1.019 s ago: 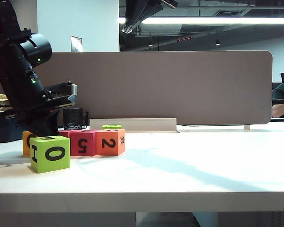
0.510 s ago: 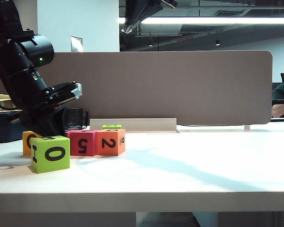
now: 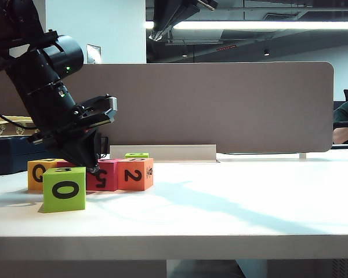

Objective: Select the appropriate blocks from the scattered letter blocks on the table and arrange them in a row to spell out "ABCD".

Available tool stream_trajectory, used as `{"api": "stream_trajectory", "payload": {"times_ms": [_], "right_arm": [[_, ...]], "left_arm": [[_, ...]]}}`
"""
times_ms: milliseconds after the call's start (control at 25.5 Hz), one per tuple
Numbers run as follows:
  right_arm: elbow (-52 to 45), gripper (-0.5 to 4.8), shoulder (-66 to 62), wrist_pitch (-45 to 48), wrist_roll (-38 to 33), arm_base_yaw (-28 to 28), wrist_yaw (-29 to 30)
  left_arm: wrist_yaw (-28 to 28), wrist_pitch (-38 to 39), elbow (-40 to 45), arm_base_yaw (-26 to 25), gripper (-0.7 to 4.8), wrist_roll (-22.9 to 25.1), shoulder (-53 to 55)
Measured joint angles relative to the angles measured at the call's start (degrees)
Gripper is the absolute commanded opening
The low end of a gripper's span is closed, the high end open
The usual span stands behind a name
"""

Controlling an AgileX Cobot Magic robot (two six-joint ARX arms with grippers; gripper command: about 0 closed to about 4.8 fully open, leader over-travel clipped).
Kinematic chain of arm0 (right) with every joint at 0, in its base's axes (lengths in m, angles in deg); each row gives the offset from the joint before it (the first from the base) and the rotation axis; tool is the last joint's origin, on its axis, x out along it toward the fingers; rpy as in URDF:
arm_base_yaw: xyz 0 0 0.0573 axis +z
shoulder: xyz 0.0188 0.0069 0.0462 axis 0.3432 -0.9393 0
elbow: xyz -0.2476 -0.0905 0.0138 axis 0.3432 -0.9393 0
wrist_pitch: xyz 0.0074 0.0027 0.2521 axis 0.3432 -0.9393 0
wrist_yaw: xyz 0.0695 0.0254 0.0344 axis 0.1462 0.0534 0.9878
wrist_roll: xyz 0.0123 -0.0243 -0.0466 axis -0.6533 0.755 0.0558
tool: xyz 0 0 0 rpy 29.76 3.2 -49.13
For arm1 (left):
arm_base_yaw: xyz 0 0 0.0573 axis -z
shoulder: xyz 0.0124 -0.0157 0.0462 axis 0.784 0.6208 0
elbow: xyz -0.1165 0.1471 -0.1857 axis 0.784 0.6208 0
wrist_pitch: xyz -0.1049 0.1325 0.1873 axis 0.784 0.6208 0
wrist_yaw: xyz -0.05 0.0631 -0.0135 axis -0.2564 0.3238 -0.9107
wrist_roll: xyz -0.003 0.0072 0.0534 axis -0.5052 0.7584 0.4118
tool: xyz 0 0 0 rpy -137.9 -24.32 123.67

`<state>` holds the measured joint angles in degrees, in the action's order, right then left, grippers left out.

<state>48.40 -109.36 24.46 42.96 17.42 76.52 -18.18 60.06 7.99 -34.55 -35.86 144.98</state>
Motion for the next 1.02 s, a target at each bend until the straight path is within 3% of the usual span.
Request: {"api": "stream_trajectory", "payload": {"times_ms": [157,353,627,1019], "right_arm": [[0.00,-0.02,0.00,0.00,0.02,0.00,0.00],[0.00,-0.02,-0.11,0.02,0.00,-0.02,-0.26],[-0.11,-0.01,-4.39,0.57,0.02,-1.05,-2.84],[-0.11,-0.01,-13.86,7.58,0.00,-3.41,-2.99]], "left_arm": [[1.01,-1.11,0.00,-0.02,-0.06,0.00,0.00],[-1.57,0.77,0.00,-0.02,-0.06,-0.11,-0.35],[-1.73,10.93,-4.85,-0.04,-0.06,0.42,-7.06],[1.07,27.89,-21.59,-0.04,-0.06,1.57,-13.33]]}}
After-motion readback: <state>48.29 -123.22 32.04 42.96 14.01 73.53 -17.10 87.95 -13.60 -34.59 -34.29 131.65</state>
